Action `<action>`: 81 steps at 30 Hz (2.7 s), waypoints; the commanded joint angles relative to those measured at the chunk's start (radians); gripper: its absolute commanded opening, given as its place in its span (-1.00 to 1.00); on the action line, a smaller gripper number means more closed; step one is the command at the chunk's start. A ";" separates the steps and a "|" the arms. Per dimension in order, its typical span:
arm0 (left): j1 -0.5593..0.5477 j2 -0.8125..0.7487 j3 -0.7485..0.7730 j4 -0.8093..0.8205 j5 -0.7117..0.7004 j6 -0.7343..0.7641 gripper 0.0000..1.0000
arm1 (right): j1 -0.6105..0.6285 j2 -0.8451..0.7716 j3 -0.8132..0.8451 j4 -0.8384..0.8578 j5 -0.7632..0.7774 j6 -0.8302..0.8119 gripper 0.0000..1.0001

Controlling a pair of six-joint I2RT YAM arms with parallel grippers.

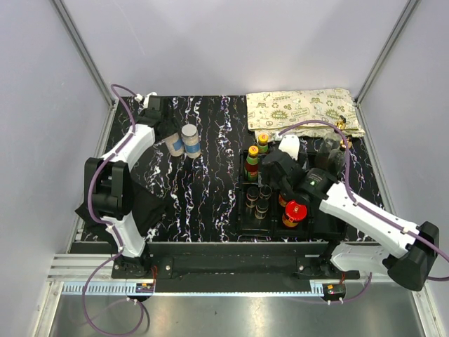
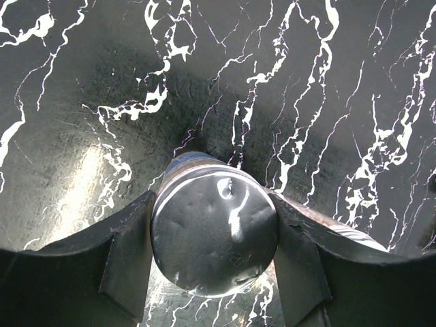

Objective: Organize the condiment bottles
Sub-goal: Pick up the bottle from the center of the board, then place the bottle in the storage box.

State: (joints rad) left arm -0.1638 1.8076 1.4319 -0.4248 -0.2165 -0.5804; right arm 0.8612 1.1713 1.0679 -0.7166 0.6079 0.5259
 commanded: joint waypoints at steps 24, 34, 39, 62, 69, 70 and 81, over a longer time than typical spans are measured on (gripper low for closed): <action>-0.474 -0.679 -0.128 -0.049 0.135 0.146 -1.00 | -0.102 -0.242 0.211 0.016 0.193 -0.190 0.99; -0.715 -0.550 0.025 -0.042 0.146 0.238 -1.00 | -0.106 -0.318 0.273 0.017 0.355 -0.210 0.99; -0.858 -0.391 0.185 -0.029 0.164 0.321 -1.00 | -0.106 -0.354 0.339 0.025 0.437 -0.231 1.00; -1.036 0.243 0.668 0.179 0.422 0.482 -1.00 | -0.106 -0.354 0.659 0.158 0.343 -0.437 0.99; -1.062 0.352 0.742 0.176 0.385 0.540 -1.00 | -0.106 -0.384 0.618 0.158 0.293 -0.415 0.99; -1.065 0.367 0.746 0.176 0.372 0.548 -1.00 | -0.106 -0.390 0.613 0.154 0.293 -0.408 0.99; -1.099 0.481 0.788 0.146 0.220 0.625 -0.88 | -0.106 -0.440 0.547 0.106 0.276 -0.354 1.00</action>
State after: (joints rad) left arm -1.2526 2.2696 2.1323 -0.3656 0.0784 0.0010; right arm 0.7589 0.7528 1.6287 -0.6010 0.8982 0.1448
